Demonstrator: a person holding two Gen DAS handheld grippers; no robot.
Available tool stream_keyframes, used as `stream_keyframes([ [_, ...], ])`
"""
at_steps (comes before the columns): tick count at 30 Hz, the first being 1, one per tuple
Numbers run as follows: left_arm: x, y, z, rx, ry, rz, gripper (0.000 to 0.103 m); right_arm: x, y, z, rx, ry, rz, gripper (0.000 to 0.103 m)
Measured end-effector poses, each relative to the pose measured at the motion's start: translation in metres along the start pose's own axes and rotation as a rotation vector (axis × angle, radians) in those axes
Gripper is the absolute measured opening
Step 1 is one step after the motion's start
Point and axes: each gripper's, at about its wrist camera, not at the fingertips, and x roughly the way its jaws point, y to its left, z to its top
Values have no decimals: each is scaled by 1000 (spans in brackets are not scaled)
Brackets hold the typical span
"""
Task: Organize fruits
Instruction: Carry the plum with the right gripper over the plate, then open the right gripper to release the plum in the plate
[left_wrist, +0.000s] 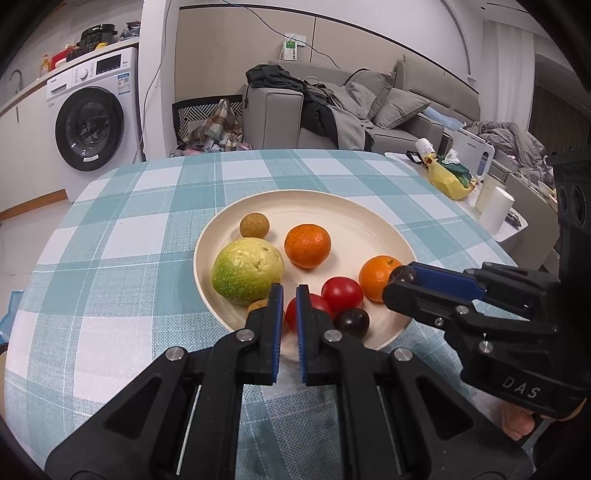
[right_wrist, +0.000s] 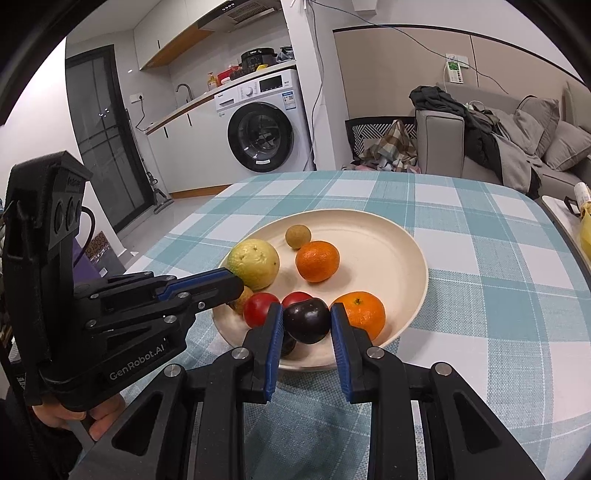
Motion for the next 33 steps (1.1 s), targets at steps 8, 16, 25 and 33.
stream_keyframes([
  [8,0,-2,1,8,-25,13,5,3,-3,-1,10,11,-5,30],
  [16,-2,-7,-5,16,-8,15,9,-1,-2,-1,-2,-9,-17,45],
  [25,-19,-1,-11,-9,-57,44,70,-9,-8,-4,7,-28,-35,67],
  [33,-32,1,-17,-6,-67,58,84,-17,-7,-8,-8,-51,-42,88],
])
